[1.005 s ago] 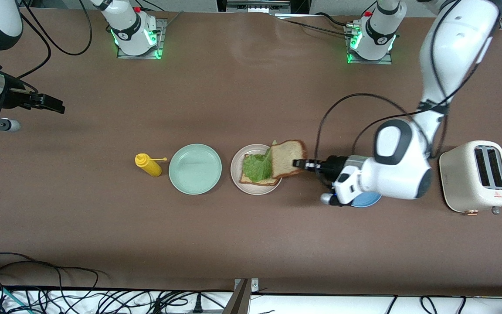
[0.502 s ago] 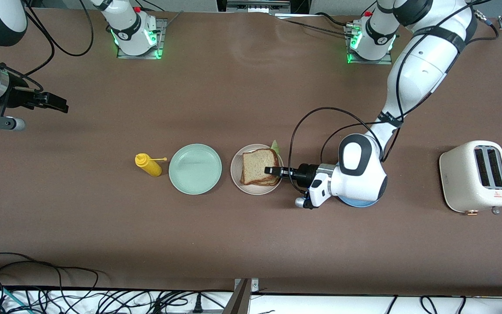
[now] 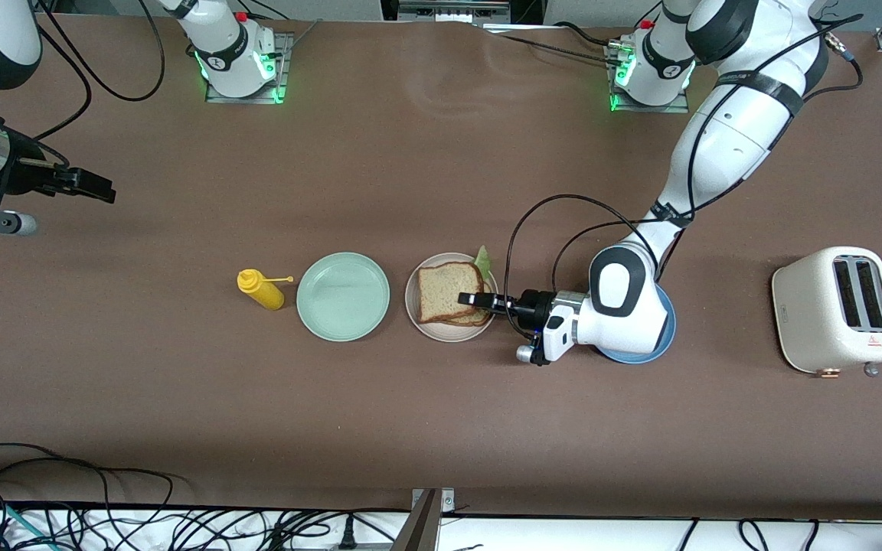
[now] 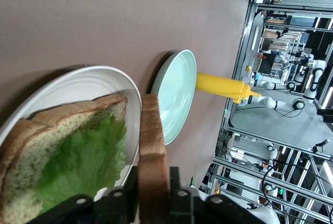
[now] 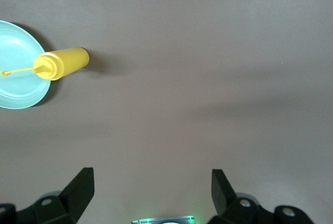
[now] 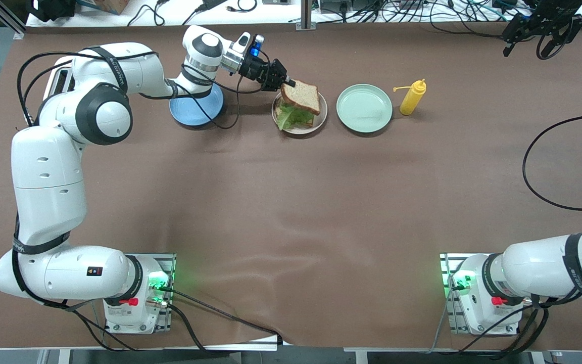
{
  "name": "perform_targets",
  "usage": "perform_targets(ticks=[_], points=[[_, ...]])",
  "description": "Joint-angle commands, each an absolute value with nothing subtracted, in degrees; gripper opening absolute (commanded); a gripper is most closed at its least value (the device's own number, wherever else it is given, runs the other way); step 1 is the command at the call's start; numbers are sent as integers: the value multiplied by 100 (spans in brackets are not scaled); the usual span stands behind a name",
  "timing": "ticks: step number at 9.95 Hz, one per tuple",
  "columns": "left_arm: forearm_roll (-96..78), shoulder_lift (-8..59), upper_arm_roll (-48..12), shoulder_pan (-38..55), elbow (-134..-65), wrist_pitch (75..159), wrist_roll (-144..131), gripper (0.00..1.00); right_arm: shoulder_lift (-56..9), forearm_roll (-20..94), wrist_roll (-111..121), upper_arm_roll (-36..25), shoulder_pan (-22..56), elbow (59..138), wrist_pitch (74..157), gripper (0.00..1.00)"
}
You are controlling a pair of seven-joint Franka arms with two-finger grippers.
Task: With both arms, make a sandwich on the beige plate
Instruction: 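Open the left gripper to release the toast on the sandwich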
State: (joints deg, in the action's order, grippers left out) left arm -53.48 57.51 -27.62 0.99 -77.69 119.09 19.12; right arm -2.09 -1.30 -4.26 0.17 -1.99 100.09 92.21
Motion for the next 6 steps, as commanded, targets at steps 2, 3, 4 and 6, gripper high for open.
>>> perform_targets(ticks=[2, 3, 4, 6], points=[[-5485, 5661, -2681, -8, -7831, 11865, 2101, 100, -255, -220, -475, 88, -150, 9844, 9306, 100], [-5110, 5556, -2524, -44, -7814, 11857, 2109, 100, -255, -211, -475, 105, -132, 9844, 9456, 100], [-4593, 5398, -2522, -140, -7813, 11830, 2048, 100, -246, -237, -483, 184, -97, 9844, 9570, 100], [-3888, 5099, -2514, -333, -7822, 11708, 1987, 100, -220, -237, -842, 272, -53, 9861, 9615, 100]])
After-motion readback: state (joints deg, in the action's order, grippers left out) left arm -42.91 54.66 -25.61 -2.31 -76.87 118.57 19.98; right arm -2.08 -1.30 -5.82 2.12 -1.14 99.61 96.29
